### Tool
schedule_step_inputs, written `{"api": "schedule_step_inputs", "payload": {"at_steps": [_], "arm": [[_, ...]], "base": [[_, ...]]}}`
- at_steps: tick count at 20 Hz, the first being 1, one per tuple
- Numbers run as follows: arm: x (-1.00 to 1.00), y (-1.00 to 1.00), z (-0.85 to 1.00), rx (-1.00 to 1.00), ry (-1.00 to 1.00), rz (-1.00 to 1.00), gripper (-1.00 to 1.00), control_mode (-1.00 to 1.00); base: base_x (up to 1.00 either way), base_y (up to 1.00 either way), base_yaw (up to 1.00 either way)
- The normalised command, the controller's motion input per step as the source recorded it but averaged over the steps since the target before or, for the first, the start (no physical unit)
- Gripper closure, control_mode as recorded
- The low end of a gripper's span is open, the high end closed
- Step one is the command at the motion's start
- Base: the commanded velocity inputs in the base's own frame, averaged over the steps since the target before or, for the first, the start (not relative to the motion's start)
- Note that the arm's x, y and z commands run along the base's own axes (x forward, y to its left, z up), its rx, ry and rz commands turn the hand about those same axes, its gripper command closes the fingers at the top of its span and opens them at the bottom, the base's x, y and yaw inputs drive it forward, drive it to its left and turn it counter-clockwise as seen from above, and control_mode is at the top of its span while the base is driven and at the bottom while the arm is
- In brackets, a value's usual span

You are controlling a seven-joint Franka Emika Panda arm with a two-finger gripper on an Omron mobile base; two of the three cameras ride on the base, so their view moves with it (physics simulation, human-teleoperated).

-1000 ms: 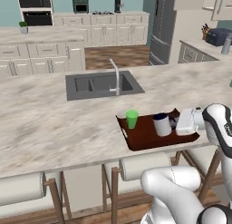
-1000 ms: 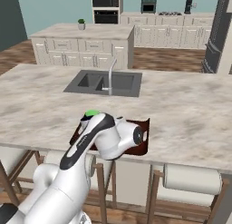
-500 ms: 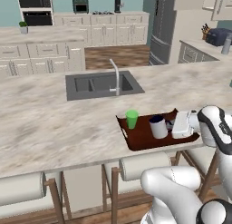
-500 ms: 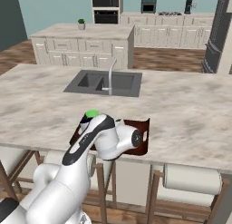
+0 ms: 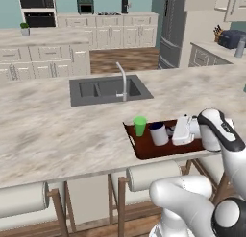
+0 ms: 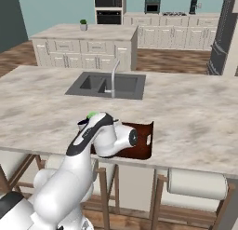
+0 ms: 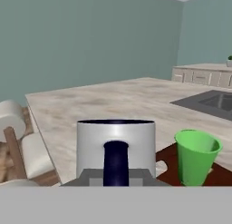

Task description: There is a tray on the dining counter. Grab the cup, mug, and pitcher and place them on the tray. The pitcher may be placed next to the tray if it cannot fit the tray.

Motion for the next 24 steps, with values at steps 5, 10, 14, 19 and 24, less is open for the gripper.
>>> {"api": "schedule_step_inputs", "payload": {"at_steps": [5, 10, 14, 19, 24], "arm": [[0.14, 0.21, -0.12, 0.0, 0.0, 0.06, 1.0, -1.0], [0.14, 0.19, -0.17, 0.0, 0.0, 0.06, 1.0, -1.0], [0.13, 0.11, -0.28, 0.0, 0.0, 0.06, 1.0, -1.0], [0.15, 0.01, -0.28, 0.0, 0.0, 0.04, 1.0, -1.0], [0.15, 0.0, -0.22, 0.0, 0.0, 0.01, 1.0, -1.0]], "base": [[0.0, 0.0, 0.0], [0.0, 0.0, 0.0], [0.0, 0.0, 0.0], [0.0, 0.0, 0.0], [0.0, 0.0, 0.0]]}}
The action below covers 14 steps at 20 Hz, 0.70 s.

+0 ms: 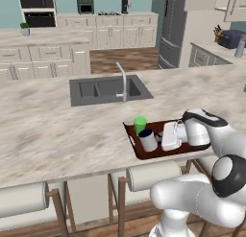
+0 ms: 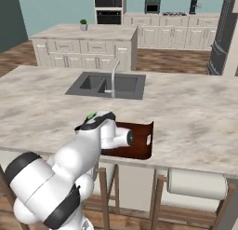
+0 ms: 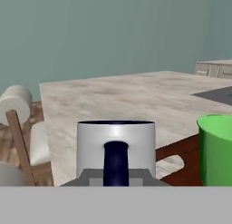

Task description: There is a tray on the dining counter. Grab the cup, mug, and pitcher and place them on the tray. The pitcher may be placed next to the tray if it cannot fit the tray.

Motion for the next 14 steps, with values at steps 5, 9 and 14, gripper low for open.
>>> {"api": "schedule_step_inputs", "payload": {"at_steps": [5, 9, 14], "arm": [[0.16, 0.0, -0.17, 0.0, 0.0, 0.0, 1.0, -1.0], [0.25, 0.0, -0.15, 0.0, -0.02, 0.0, 1.0, -1.0], [0.28, 0.0, -0.12, 0.0, -0.04, 0.0, 1.0, -1.0]], "base": [[0.0, 0.0, 0.0], [0.0, 0.0, 0.0], [0.0, 0.0, 0.0]]}}
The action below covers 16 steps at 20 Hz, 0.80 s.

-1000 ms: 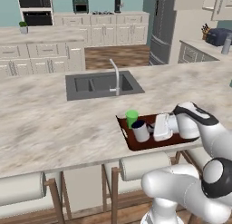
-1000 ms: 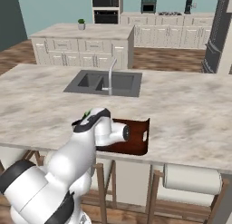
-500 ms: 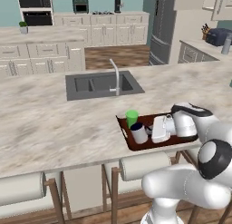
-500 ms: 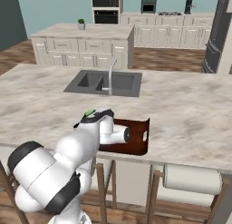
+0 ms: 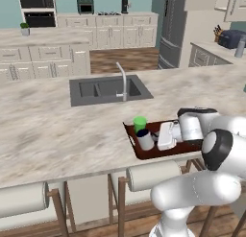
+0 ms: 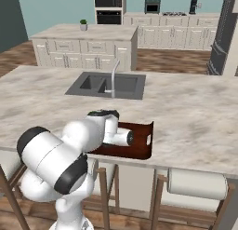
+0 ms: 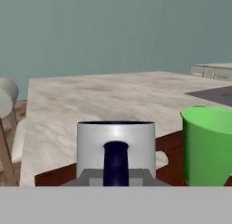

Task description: There is a tray on the dining counter. Grab the cup, mug, and pitcher and place them on the tray. The pitcher may be placed next to the tray if it cannot fit the tray.

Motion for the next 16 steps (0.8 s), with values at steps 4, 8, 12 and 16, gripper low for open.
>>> {"api": "schedule_step_inputs", "payload": {"at_steps": [4, 8, 12, 16], "arm": [[0.26, 0.0, -0.13, 0.0, -0.03, 0.0, 1.0, -1.0], [0.18, 0.0, -0.18, 0.0, 0.0, 0.0, 1.0, -1.0], [0.13, 0.0, -0.2, 0.0, 0.0, 0.0, 1.0, -1.0], [0.06, 0.0, -0.17, 0.0, 0.0, 0.0, 1.0, -1.0]], "base": [[0.0, 0.0, 0.0], [0.0, 0.0, 0.0], [0.0, 0.0, 0.0], [0.0, 0.0, 0.0]]}}
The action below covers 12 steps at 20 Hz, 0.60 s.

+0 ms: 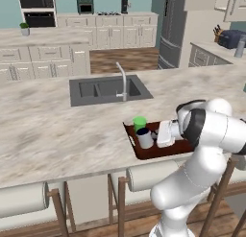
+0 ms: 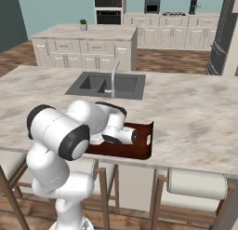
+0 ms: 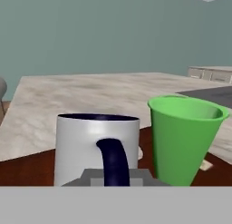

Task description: There is a tray on the dining counter. Grab the cup, mug, and pitcher and place them on the tray. The pitcher may be placed next to the tray if it cannot fit the tray.

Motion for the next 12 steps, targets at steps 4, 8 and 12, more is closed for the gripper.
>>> {"api": "schedule_step_inputs", "payload": {"at_steps": [4, 8, 12], "arm": [[0.0, 0.0, -0.16, 0.0, 0.0, 0.0, 1.0, -1.0], [0.0, 0.0, -0.17, 0.0, 0.0, 0.0, 1.0, -1.0], [0.0, 0.0, -0.1, 0.0, 0.0, 0.0, 1.0, -1.0]], "base": [[0.0, 0.0, 0.0], [0.0, 0.0, 0.0], [0.0, 0.0, 0.0]]}}
